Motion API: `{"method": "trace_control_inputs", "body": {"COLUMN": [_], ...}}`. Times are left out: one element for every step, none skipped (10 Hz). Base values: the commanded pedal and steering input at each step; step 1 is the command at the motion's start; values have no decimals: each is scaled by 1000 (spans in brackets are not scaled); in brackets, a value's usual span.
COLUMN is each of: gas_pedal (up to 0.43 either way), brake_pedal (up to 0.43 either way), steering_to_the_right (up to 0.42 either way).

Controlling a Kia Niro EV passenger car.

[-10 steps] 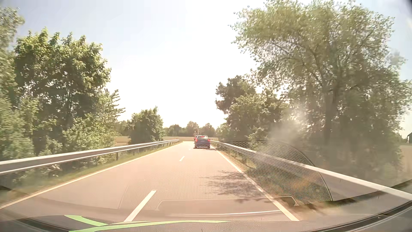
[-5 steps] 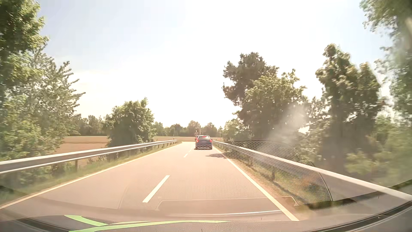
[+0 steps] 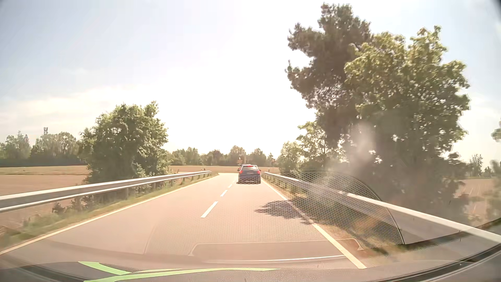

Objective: Follow the waypoints while adhering to traffic rules and regulations

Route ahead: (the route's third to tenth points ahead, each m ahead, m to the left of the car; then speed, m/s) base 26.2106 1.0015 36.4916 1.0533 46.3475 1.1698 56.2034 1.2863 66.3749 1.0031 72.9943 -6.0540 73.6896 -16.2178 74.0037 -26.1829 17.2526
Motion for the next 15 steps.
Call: {"method": "trace_control_inputs", "body": {"gas_pedal": [0, 0, 0, 0, 0, 0, 0, 0, 0, 0, 0, 0, 0, 0, 0], "brake_pedal": [0, 0, 0, 0, 0, 0, 0, 0, 0, 0, 67, 128, 226, 274, 335], "steering_to_the_right": [-1, -1, -1, -1, -1, -1, -1, -1, -1, -1, -1, -1, 0, 0, 0]}}
